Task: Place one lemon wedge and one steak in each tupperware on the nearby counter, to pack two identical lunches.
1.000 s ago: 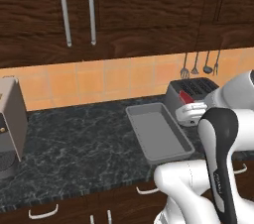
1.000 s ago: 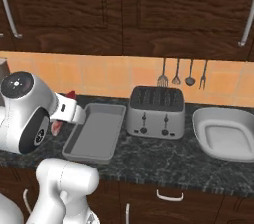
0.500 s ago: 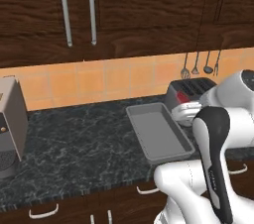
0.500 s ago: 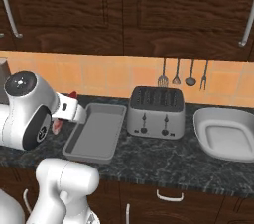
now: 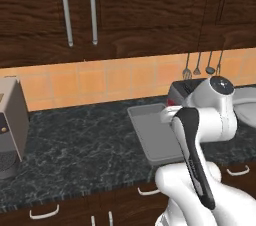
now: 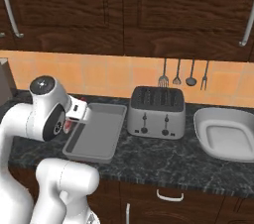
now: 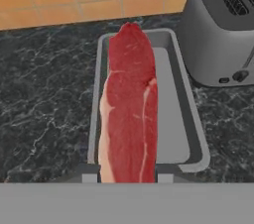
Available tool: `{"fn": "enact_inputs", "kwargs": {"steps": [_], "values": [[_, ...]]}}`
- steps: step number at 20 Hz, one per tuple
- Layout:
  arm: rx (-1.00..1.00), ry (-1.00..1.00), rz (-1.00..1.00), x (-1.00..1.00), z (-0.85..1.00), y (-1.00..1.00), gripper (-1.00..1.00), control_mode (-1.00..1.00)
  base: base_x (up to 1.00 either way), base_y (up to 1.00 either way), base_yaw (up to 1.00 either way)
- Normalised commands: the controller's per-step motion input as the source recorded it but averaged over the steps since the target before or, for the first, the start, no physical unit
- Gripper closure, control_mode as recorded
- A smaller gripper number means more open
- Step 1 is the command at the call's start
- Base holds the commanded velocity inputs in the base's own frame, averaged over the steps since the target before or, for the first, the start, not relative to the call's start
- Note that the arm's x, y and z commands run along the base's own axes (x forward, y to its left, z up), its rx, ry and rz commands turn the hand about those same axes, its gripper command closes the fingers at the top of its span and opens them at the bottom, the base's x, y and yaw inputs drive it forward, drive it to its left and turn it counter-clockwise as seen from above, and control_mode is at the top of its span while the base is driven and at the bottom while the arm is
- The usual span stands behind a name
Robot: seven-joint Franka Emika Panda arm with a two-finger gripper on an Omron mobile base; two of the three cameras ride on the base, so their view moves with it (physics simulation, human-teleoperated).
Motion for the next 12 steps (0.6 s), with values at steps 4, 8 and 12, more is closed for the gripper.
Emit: {"fn": "enact_inputs", "kwargs": {"steps": [4, 8, 12], "values": [[-0.05, 0.00, -0.02, 0.96, -0.70, 0.06, 1.00, -1.00, 0.00, 0.00, 0.00], [-0.07, 0.01, -0.01, 0.97, -0.40, 0.00, 1.00, -1.00, 0.00, 0.00, 0.00], [-0.01, 0.17, -0.02, 0.98, -0.29, 0.00, 1.00, -1.00, 0.00, 0.00, 0.00]]}}
